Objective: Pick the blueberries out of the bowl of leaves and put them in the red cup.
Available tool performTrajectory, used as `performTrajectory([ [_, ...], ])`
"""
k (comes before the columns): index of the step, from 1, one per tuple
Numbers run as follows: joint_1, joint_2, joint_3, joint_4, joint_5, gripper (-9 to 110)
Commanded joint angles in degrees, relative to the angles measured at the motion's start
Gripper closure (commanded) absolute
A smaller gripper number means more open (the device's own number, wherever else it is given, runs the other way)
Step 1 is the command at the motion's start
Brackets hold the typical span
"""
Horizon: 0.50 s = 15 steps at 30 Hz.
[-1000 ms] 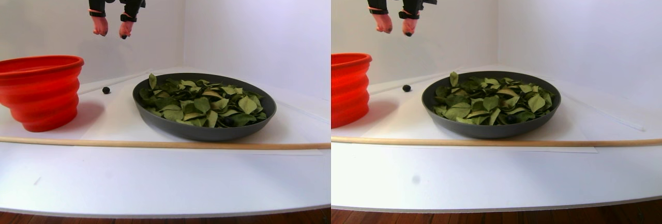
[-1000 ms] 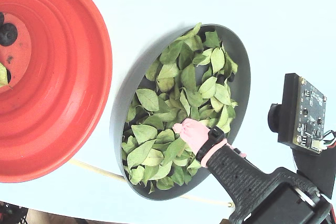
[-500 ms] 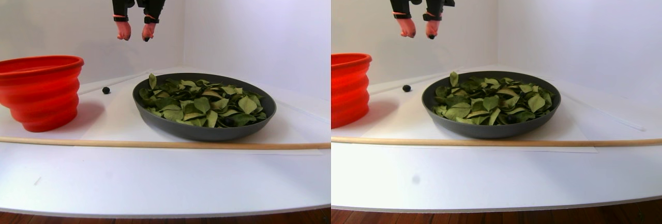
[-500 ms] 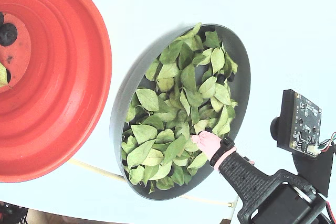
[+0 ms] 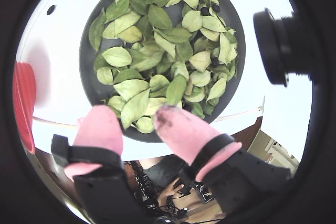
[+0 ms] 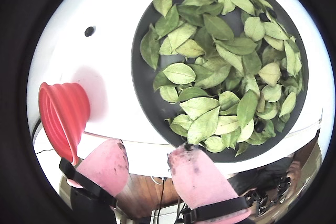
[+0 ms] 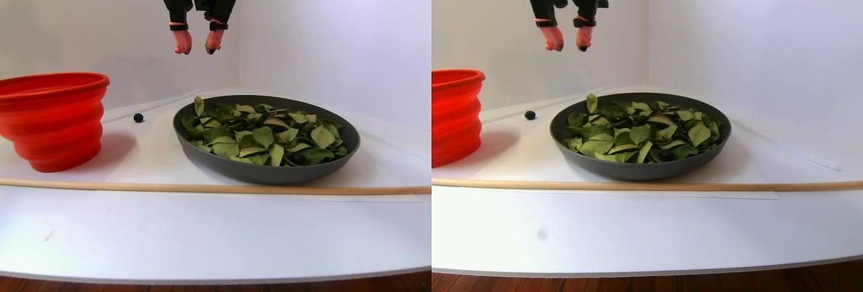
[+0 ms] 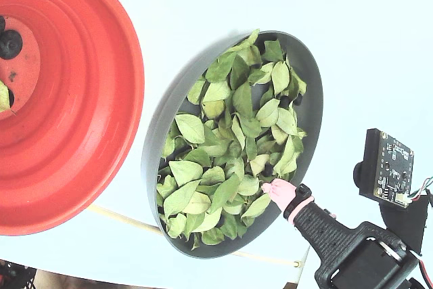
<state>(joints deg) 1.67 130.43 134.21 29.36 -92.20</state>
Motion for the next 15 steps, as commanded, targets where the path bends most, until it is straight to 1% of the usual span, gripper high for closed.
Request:
performTrajectory([
  [1, 1.9, 3.6, -2.4, 0.2, -1.1, 87],
  [15, 8.7, -0.5, -1.8, -2.4, -5.4, 87],
])
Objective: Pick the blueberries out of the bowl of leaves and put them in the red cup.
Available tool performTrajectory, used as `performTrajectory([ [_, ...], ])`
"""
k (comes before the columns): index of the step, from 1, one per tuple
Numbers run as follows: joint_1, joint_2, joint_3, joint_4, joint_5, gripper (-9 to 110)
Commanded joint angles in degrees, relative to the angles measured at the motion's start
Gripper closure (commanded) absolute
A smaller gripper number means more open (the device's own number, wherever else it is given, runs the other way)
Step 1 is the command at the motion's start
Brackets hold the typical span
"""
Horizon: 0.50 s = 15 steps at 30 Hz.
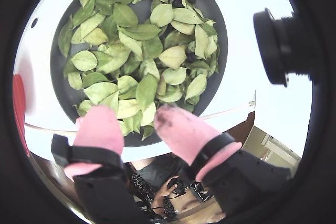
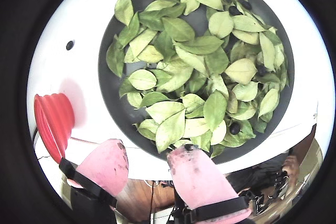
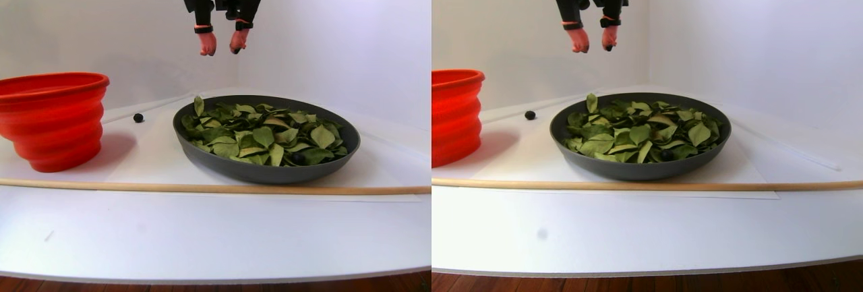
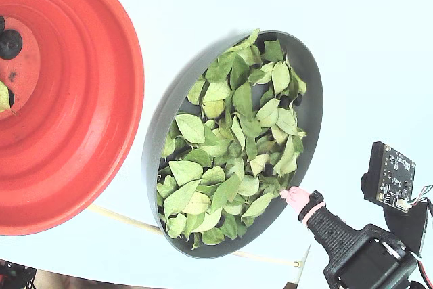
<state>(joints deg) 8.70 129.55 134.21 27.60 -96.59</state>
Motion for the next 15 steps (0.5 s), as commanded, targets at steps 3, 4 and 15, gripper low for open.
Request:
performTrajectory([
  [3, 2.8, 0.2, -1.2, -0.6, -2.5, 88],
  [4, 3.1, 0.2, -1.0, -0.6, -2.9, 88],
  [15, 7.0, -1.6, 0.4, -1.8, -6.2, 88],
])
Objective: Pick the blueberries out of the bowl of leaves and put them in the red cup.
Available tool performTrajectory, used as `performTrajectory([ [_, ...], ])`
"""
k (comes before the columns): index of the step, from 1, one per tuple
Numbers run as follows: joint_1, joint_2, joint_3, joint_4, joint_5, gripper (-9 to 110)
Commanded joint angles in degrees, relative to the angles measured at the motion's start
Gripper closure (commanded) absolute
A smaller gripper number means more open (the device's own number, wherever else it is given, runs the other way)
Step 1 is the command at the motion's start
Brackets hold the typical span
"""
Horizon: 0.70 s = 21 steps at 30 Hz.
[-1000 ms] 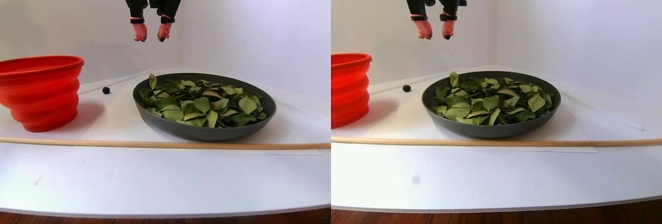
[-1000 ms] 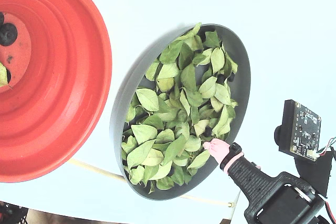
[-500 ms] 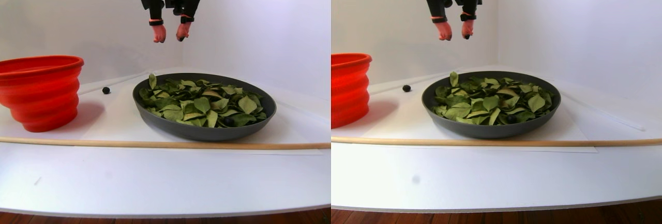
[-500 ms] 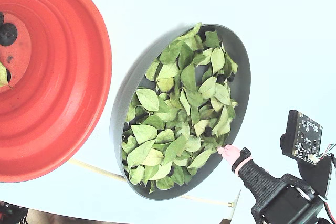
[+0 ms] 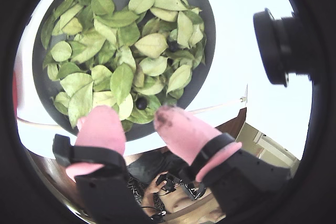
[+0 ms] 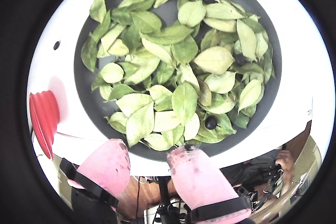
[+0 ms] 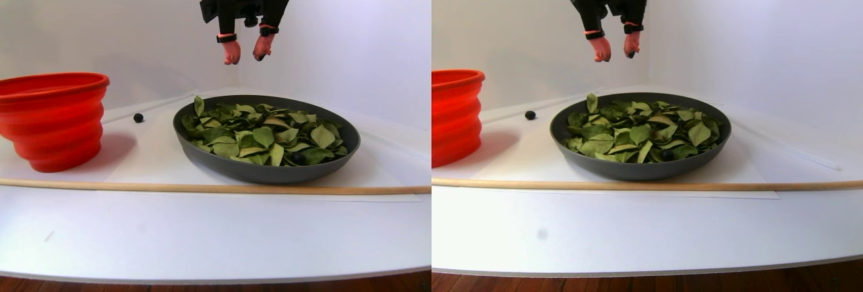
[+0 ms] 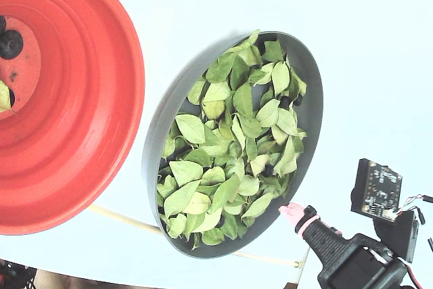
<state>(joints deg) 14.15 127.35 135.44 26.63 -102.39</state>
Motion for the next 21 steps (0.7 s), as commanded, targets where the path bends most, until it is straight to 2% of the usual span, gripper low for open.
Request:
performTrajectory([
  [1, 1.8, 0.6, -0.7, -0.9, -0.6, 88],
  [21, 8.8, -3.8, 1.9, -5.2, -3.4, 88],
])
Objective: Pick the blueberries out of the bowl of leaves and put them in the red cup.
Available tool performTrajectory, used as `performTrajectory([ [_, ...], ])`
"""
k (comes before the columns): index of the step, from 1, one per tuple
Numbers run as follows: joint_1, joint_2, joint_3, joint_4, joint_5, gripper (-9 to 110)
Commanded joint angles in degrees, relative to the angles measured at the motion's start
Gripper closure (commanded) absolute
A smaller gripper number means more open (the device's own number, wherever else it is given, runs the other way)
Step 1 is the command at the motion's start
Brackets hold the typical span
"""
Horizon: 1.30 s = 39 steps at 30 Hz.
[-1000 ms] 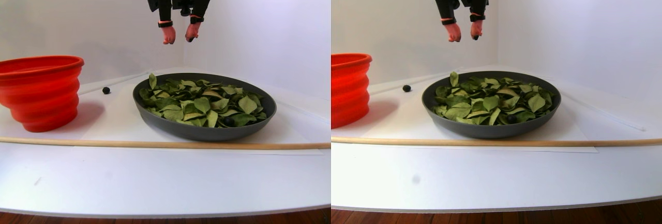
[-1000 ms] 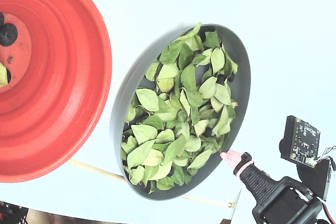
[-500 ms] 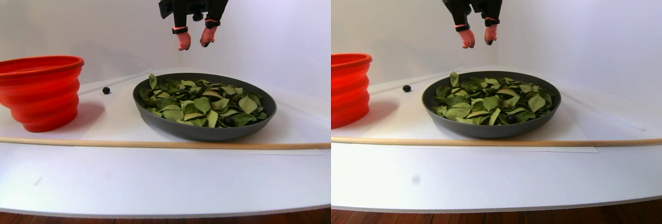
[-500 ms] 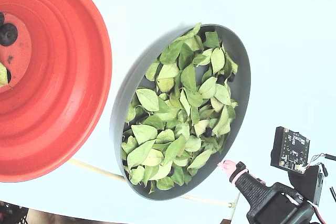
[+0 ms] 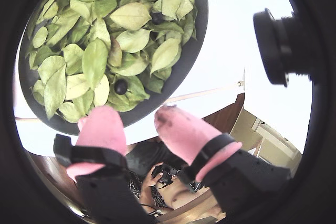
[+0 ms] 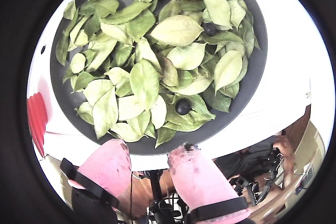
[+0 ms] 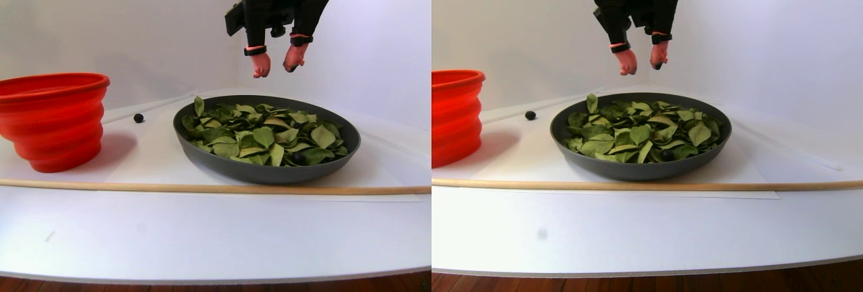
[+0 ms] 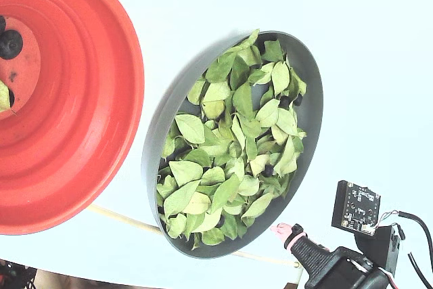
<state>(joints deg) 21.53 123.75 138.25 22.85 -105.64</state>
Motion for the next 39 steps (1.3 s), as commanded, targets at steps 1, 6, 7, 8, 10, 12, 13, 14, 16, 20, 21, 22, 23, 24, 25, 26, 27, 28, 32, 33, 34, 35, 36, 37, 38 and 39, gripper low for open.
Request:
performTrajectory([
  [1, 1.7, -0.5, -1.1, -1.6, -0.3, 88],
  [6, 2.4, -2.0, -1.5, -2.4, -0.2, 88],
  [7, 2.6, -2.7, -1.6, -2.9, -0.2, 88],
  [8, 3.0, -3.1, -1.8, -3.0, -0.4, 88],
  [10, 3.3, -4.0, -2.1, -3.3, -0.5, 88],
  [12, 3.6, -4.8, -2.2, -4.1, -0.6, 89],
  [13, 3.8, -5.4, -2.2, -4.7, -0.8, 89],
  [14, 4.0, -6.1, -2.3, -5.2, -0.9, 89],
  [16, 4.6, -7.9, -2.4, -6.7, -1.2, 89],
  [20, 5.2, -11.0, -2.6, -9.1, -1.6, 89],
  [21, 5.2, -11.4, -2.8, -9.4, -1.7, 89],
  [22, 5.2, -11.9, -3.0, -9.4, -1.7, 89],
  [23, 5.2, -12.3, -3.2, -9.5, -1.8, 89],
  [24, 5.2, -12.8, -3.3, -9.7, -1.8, 89],
  [25, 5.4, -13.4, -3.4, -10.0, -1.8, 89],
  [26, 5.4, -13.9, -3.5, -10.5, -1.9, 89],
  [27, 5.6, -14.3, -3.7, -10.8, -2.1, 89],
  [28, 5.7, -14.8, -3.8, -11.0, -2.1, 89],
  [32, 5.7, -16.9, -4.2, -12.3, -2.0, 89],
  [33, 5.6, -17.1, -4.2, -12.6, -1.8, 88],
  [34, 5.6, -17.4, -4.3, -12.7, -1.7, 88],
  [35, 5.4, -17.8, -4.4, -12.8, -1.5, 88],
  [36, 5.3, -18.1, -4.5, -13.1, -1.4, 88],
  [37, 5.3, -18.6, -4.5, -13.6, -1.3, 88],
  [38, 5.3, -19.3, -4.7, -14.0, -1.2, 87],
  [39, 5.3, -20.0, -4.9, -14.3, -1.2, 87],
])
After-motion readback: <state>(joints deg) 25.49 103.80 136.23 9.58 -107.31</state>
